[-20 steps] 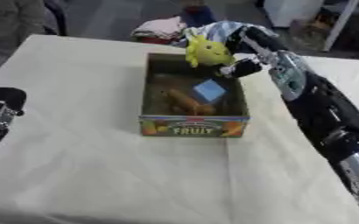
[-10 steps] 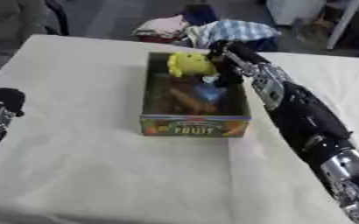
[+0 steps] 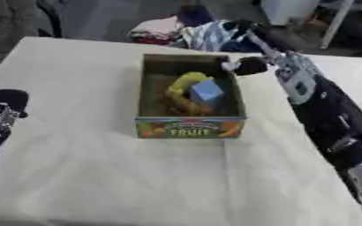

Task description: Pick up objects on the table and place them in the box.

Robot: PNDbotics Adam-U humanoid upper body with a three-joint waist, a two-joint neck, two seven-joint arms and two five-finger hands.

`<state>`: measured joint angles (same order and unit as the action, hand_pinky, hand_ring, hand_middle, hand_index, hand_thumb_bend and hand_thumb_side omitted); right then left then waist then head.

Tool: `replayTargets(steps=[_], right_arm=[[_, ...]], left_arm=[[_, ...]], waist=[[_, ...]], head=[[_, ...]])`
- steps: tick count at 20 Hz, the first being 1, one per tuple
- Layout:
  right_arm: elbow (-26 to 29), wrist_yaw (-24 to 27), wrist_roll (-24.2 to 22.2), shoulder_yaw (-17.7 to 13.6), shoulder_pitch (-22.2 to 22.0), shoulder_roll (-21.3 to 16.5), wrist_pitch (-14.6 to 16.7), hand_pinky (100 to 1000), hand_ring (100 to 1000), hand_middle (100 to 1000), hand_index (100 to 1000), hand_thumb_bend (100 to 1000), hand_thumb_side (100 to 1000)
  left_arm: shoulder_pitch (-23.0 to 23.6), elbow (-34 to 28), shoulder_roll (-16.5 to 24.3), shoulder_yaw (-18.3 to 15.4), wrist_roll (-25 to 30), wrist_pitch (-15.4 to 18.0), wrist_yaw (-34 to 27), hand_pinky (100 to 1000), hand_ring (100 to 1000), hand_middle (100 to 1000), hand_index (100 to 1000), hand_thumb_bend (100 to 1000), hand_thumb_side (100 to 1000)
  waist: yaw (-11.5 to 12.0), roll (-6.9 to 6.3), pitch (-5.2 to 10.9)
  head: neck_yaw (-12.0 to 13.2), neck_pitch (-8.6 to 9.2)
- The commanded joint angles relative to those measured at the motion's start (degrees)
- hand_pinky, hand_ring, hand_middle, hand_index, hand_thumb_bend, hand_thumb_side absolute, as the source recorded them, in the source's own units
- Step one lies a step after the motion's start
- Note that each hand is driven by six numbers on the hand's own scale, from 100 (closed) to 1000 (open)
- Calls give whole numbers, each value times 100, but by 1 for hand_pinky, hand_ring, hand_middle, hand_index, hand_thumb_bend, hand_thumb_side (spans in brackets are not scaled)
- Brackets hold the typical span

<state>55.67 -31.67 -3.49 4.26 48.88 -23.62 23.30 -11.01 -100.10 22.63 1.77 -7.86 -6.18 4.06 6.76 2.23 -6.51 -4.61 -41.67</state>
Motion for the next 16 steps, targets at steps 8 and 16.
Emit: replayTargets(steps=[8,16], right_arm=[[2794,2314,397,-320,-1778,-823,-947,620,720,748,892,100,270],[3328,2420,789,-628,-2564,-425,-1324,607,709,735,881,100,394]], left_arm=[[51,82,-37,-250,-101,208,19,745,606,646,727,540,503],[74,211,-181,-332,-113,322,217,744,600,631,715,398,399]], waist=[[-242,-64,27],[-336,-114,40]], head=[[201,112],[224,129]])
